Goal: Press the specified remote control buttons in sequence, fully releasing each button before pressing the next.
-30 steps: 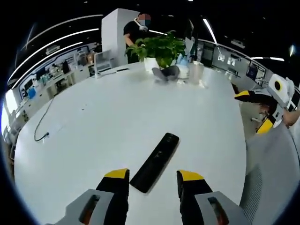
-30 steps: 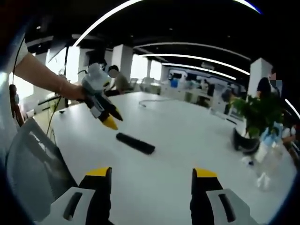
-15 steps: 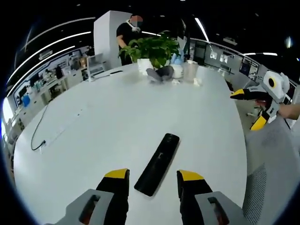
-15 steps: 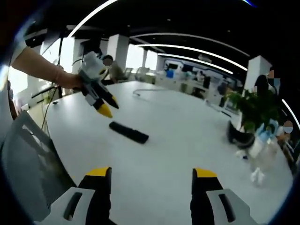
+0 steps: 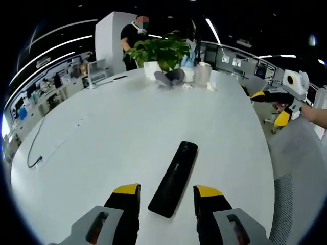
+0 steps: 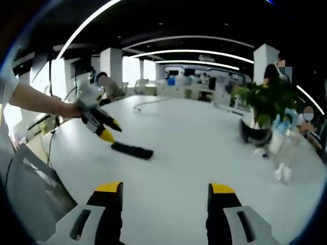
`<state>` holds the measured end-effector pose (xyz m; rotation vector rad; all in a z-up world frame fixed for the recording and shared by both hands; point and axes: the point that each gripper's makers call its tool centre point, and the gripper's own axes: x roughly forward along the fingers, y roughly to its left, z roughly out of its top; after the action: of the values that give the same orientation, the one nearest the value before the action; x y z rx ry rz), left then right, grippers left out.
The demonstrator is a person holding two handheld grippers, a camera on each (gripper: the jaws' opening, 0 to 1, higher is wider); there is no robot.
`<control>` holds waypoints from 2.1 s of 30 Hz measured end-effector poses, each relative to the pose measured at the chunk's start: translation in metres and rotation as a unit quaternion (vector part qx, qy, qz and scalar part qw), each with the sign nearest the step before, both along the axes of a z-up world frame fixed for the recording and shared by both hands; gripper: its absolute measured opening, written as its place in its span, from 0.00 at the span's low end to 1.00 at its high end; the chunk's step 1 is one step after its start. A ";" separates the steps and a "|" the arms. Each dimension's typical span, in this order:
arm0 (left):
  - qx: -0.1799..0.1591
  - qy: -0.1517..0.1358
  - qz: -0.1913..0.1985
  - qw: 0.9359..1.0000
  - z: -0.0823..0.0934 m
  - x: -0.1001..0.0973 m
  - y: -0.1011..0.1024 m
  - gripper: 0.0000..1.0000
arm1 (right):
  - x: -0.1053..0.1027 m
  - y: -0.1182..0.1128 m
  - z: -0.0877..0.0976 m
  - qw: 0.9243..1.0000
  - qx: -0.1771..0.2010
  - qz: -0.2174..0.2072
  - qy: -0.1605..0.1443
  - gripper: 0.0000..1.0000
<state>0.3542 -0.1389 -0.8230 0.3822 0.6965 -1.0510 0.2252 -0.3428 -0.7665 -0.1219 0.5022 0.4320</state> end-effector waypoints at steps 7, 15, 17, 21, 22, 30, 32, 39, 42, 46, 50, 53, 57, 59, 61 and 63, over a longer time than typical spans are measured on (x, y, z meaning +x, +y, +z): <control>-0.003 0.004 0.004 1.000 -0.009 0.005 -0.005 0.43 | -0.001 -0.006 -0.005 1.000 0.001 -0.008 0.011 0.64; 0.024 -0.012 -0.015 1.000 -0.016 0.006 -0.006 0.43 | -0.004 -0.002 -0.012 0.999 -0.019 0.013 0.022 0.63; 0.030 -0.015 -0.018 0.999 -0.016 0.007 -0.005 0.43 | -0.005 -0.001 -0.012 0.999 -0.015 0.015 0.024 0.63; 0.026 -0.008 -0.012 1.000 -0.016 0.010 -0.005 0.43 | -0.005 0.000 -0.015 0.999 -0.031 0.023 0.027 0.62; 0.017 -0.003 -0.004 1.000 -0.015 0.012 -0.006 0.43 | -0.005 0.000 -0.016 0.999 -0.036 0.025 0.027 0.62; 0.036 0.004 -0.009 0.999 -0.023 0.016 -0.002 0.42 | -0.005 -0.003 -0.018 0.999 -0.031 0.022 0.034 0.62; 0.033 0.009 -0.006 0.999 -0.025 0.017 -0.002 0.42 | -0.005 -0.003 -0.019 0.999 -0.036 0.024 0.034 0.62; 0.033 0.016 -0.014 0.999 -0.027 0.016 -0.005 0.41 | -0.004 -0.006 -0.018 0.999 -0.036 0.016 0.034 0.63; 0.036 0.014 -0.023 0.999 -0.027 0.012 -0.007 0.38 | -0.004 -0.006 -0.020 0.998 -0.038 0.017 0.037 0.63; 0.038 0.012 -0.029 0.999 -0.028 0.012 -0.008 0.38 | -0.005 -0.004 -0.022 0.998 -0.046 0.023 0.041 0.63; 0.038 0.020 -0.038 0.998 -0.029 0.010 -0.009 0.34 | -0.005 -0.005 -0.023 0.997 -0.052 0.024 0.042 0.63; 0.027 0.028 -0.035 0.999 -0.028 0.008 -0.010 0.30 | -0.004 -0.006 -0.023 0.998 -0.054 0.019 0.041 0.63; 0.018 0.034 -0.033 0.999 -0.029 0.007 -0.010 0.29 | -0.005 -0.007 -0.024 0.997 -0.053 0.019 0.043 0.62; 0.015 0.035 -0.033 0.999 -0.030 0.007 -0.010 0.28 | -0.005 -0.006 -0.024 0.997 -0.055 0.020 0.044 0.62; 0.012 0.038 -0.034 0.999 -0.030 0.005 -0.011 0.27 | -0.005 -0.005 -0.025 0.997 -0.055 0.023 0.046 0.63; 0.015 0.044 -0.045 0.998 -0.032 0.001 -0.012 0.28 | -0.005 -0.004 -0.025 0.997 -0.055 0.026 0.046 0.63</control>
<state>0.3552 -0.1507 -0.8549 0.3991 0.7799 -1.1487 0.2199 -0.3469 -0.7912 -0.2218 0.6137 0.4618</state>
